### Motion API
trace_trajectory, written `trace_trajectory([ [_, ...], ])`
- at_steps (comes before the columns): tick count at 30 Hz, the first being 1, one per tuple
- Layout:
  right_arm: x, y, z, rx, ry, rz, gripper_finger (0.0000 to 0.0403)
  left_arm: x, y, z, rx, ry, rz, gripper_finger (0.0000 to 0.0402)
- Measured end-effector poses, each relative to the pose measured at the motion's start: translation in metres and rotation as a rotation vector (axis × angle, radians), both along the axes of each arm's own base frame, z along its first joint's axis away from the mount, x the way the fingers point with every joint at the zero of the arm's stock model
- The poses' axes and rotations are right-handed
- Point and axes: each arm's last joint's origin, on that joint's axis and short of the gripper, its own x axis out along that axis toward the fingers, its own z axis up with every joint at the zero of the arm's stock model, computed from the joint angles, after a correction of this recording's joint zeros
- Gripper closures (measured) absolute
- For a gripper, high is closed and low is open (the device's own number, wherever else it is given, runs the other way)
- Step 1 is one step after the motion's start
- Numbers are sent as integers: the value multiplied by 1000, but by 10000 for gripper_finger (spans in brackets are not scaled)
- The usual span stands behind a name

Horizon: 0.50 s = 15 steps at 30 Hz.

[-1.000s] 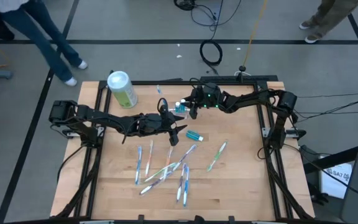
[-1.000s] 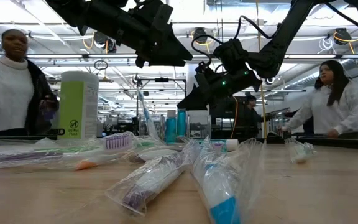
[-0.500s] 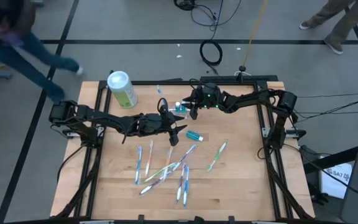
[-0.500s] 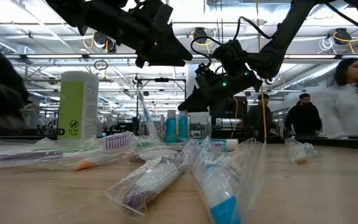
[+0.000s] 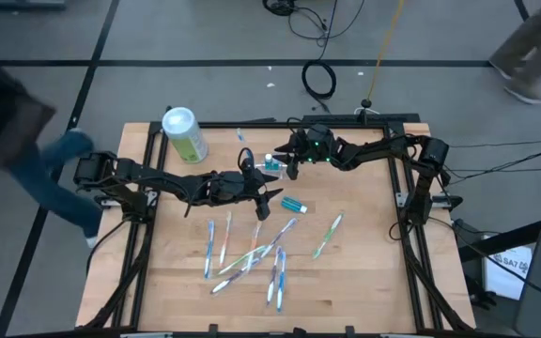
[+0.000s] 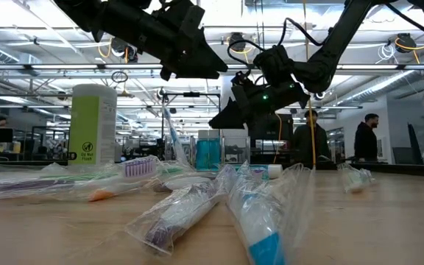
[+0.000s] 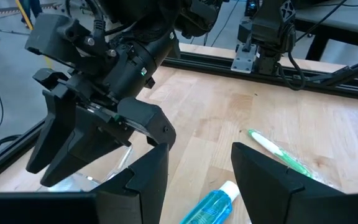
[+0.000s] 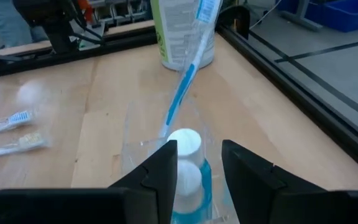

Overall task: Pick & Place toothbrushing station
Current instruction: Put the right green toothbrush into the transparent organizer

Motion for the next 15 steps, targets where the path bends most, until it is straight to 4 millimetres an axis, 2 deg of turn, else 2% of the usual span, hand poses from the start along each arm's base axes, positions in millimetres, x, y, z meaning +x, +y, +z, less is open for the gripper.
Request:
trace_trajectory([
  [4,1,2,4,4,-27,30,287,0,0,0,0,0,0,218],
  [9,-2,6,17,15,-52,67,287,0,0,0,-1,1,0,218],
  [15,-10,25,36,10,-8,121,287,-1,0,-2,-4,22,1,218],
])
